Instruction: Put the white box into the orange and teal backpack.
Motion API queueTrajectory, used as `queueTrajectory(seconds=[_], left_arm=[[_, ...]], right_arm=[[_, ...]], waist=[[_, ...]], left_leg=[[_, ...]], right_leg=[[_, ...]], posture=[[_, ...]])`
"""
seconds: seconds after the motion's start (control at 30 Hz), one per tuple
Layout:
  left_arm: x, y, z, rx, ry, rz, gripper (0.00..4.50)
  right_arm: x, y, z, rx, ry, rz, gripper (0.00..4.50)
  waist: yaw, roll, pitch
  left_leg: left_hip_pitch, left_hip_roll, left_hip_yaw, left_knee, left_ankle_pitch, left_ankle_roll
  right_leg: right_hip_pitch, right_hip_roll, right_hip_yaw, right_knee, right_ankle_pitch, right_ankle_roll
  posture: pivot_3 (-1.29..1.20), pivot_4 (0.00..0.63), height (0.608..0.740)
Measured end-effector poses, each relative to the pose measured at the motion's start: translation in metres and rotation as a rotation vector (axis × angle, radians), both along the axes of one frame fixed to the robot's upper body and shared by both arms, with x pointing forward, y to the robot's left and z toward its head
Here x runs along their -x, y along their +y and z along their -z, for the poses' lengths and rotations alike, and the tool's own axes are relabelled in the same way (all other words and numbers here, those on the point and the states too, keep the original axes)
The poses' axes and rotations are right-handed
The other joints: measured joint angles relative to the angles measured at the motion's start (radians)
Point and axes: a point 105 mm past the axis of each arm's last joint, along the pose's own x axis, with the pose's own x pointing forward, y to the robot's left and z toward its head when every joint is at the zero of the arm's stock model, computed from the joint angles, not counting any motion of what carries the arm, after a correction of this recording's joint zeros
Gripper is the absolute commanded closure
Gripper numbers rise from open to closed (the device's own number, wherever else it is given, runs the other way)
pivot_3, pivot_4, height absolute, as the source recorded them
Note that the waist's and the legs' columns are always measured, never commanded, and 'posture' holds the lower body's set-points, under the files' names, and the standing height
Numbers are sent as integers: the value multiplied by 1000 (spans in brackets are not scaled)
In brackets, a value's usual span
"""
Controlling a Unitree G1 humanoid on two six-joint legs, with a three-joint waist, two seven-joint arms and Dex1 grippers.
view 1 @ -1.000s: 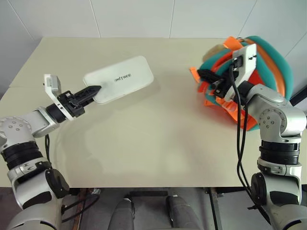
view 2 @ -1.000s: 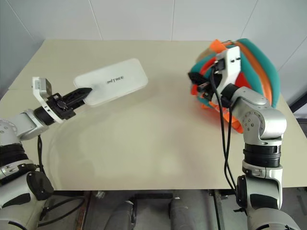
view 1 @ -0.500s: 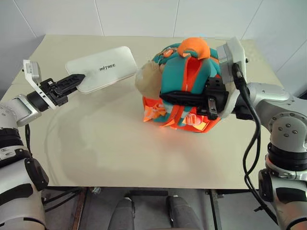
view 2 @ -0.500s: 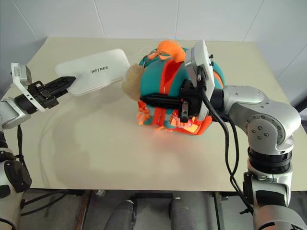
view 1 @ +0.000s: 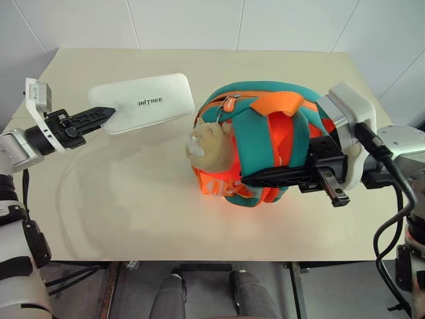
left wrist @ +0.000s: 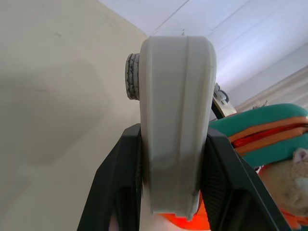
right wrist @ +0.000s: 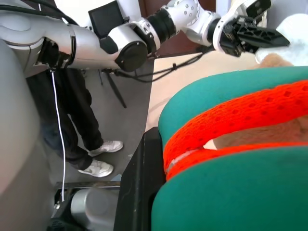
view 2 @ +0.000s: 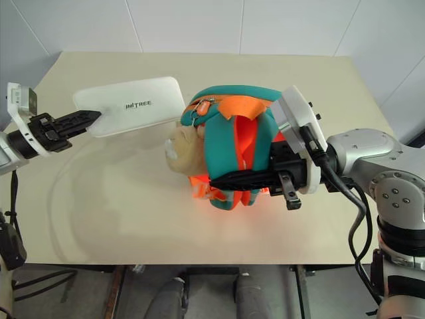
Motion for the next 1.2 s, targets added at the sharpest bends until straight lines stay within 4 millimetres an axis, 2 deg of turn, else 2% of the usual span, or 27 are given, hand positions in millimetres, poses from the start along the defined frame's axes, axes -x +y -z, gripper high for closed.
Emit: queueTrajectory(seconds=[0.13, 0.33, 0.47, 0.73, 0.93, 1.2], left_arm=[[9, -2, -14, -21, -77, 59, 3256], [27, -13, -33, -50, -259, 184, 3256], [36, -18, -31, -99, -337, 237, 3256], [40, -21, -34, -114, -411, 278, 3256], [43, -28, -33, -130, -416, 353, 3256], [38, -41, -24, -282, -410, 409, 3276]], right_arm=[[-9, -10, 8, 26, 14, 59, 4500], [-19, -13, 15, 41, 6, 107, 4500], [-21, -15, 18, 44, 13, 123, 4500], [-25, -17, 19, 52, 4, 146, 4500], [-26, -17, 20, 54, 6, 152, 4500], [-30, -15, 26, 65, 11, 161, 4500]], waist=[[2, 0, 0], [1, 0, 0], [1, 0, 0], [2, 0, 0], [2, 0, 0], [3, 0, 0]], left_leg=[[0, 0, 0, 0, 0, 0], [0, 0, 0, 1, 0, 0], [0, 0, 0, 2, 0, 0], [0, 0, 0, 5, 0, 0], [0, 0, 0, 5, 0, 0], [0, 0, 0, 7, 0, 0]], right_leg=[[0, 0, 0, 1, 0, 0], [0, 0, 0, 1, 0, -1], [0, 0, 0, 2, -1, -1], [0, 0, 0, 3, 0, -1], [0, 0, 0, 4, 0, -1], [1, 0, 0, 5, 0, -1]], posture=[[0, 150, 740], [0, 150, 740], [0, 150, 740], [0, 150, 740], [0, 150, 740], [0, 150, 740]])
